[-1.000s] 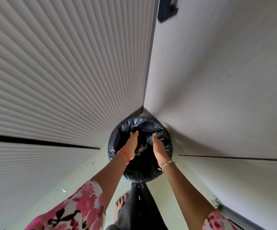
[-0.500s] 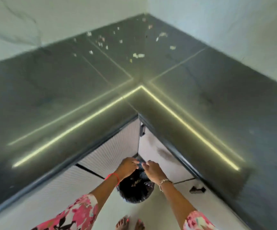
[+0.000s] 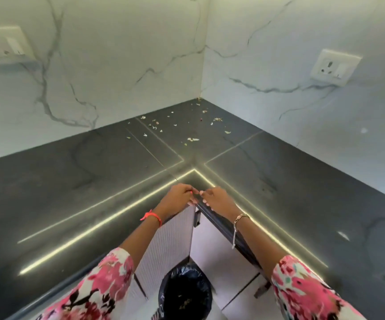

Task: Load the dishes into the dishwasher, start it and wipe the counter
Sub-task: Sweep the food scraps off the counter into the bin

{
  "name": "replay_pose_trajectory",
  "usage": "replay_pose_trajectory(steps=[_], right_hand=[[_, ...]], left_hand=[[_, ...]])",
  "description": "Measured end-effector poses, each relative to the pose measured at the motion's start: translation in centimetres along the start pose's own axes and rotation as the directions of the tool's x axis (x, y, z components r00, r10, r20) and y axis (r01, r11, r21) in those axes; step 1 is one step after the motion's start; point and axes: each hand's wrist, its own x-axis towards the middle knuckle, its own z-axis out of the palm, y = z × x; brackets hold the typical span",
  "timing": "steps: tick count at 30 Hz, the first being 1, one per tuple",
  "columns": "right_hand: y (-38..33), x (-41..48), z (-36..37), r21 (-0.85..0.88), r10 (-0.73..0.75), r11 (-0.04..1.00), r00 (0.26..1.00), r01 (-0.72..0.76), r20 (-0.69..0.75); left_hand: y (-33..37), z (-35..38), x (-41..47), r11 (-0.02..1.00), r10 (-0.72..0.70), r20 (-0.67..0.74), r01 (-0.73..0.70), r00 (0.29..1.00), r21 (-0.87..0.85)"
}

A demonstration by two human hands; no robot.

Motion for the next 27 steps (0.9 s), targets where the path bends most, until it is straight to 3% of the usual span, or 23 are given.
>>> replay_pose_trajectory(steps=[9, 17, 24, 27], right_hand=[[-0.3, 11.7, -2.8, -0.010, -0.017, 1.000, 0.979, 0.015, -0.204], [0.5, 24.6, -4.4, 0.077, 0.085, 0.995, 0.929, -0.061, -0.361], [3.4, 35.1, -7.1, 0.017, 0.071, 0.997, 0.918, -0.070, -0.390], [4.9, 39.2, -8.4, -0.085, 0.038, 0.994, 0.946, -0.068, -0.321]], left_hand=[[-3.3, -6.1, 12.4, 0.995, -0.017, -0.129, 0.030, 0.992, 0.098], [-6.5, -10.2, 25.4, 0.956, 0.059, -0.195, 0.001, 0.979, 0.295], [-9.0, -12.3, 35.1, 0.889, 0.171, -0.147, -0.088, 0.974, 0.449], [-9.9, -13.0, 37.7, 0.850, 0.212, -0.130, -0.117, 0.969, 0.513]])
